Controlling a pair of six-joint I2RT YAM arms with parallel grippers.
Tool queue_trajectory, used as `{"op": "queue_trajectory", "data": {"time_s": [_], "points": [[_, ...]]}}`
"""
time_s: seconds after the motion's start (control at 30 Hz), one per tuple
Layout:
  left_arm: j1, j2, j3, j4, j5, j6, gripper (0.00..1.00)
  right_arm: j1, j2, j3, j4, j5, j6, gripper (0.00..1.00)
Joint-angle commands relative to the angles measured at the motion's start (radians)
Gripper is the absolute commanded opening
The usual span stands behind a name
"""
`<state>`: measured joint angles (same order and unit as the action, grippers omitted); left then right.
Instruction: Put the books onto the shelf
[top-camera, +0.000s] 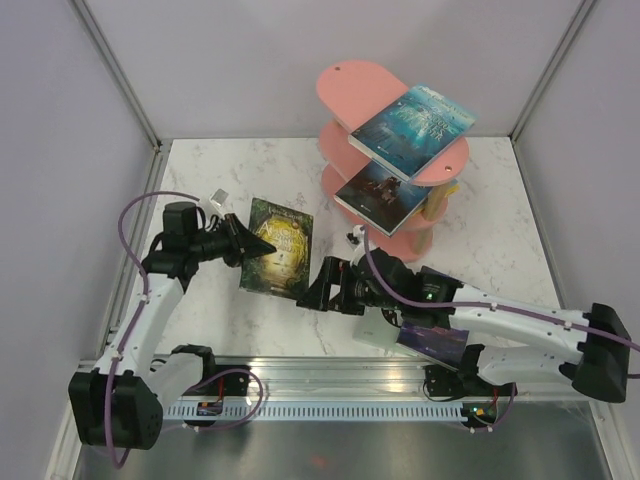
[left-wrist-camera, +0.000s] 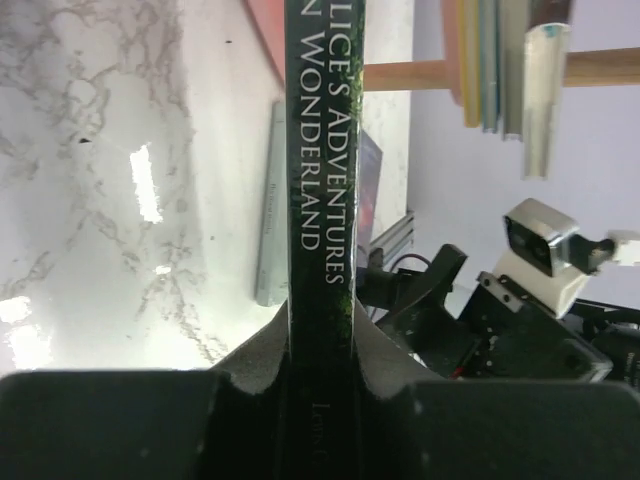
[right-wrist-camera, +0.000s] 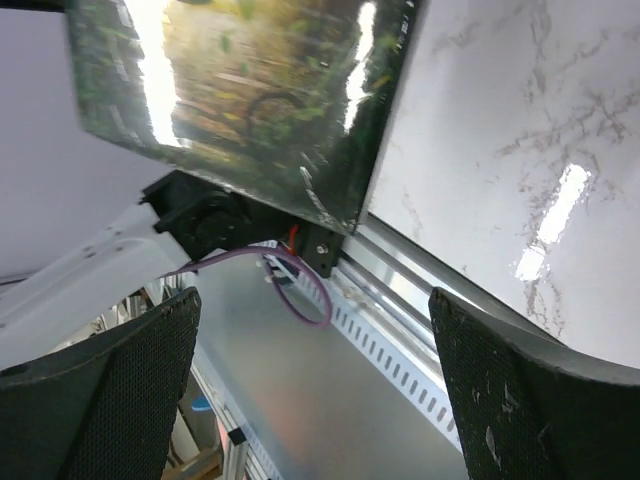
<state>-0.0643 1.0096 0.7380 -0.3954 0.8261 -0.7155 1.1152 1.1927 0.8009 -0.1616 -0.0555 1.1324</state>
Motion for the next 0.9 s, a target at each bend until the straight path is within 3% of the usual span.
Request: {"op": "queue_trajectory", "data": {"time_s": [0.0, 0.23, 0.47, 0.87], "points": [[0.0, -0.032, 0.089, 0.016, 0.117, -0.096, 0.02, -0.002, -0.083, 0.124, -0.111, 0.071, -0.065, 0.98], [0.015, -0.033, 0.282, -0.034, 0.129, -0.153, 0.02, -0.002, -0.175, 0.282, -0.303, 0.163, -0.105, 0.98], [0.017, 0.027, 0.434, -0.036, 0.291, -0.243, 0.02, -0.009, -0.193, 0.405, -0.378, 0.232, -0.164, 0.98], [-0.017, 0.004, 0.442, 0.251, 0.416, -0.489, 0.02, -0.067, -0.121, 0.573, -0.352, 0.235, -0.247, 0.98]]}}
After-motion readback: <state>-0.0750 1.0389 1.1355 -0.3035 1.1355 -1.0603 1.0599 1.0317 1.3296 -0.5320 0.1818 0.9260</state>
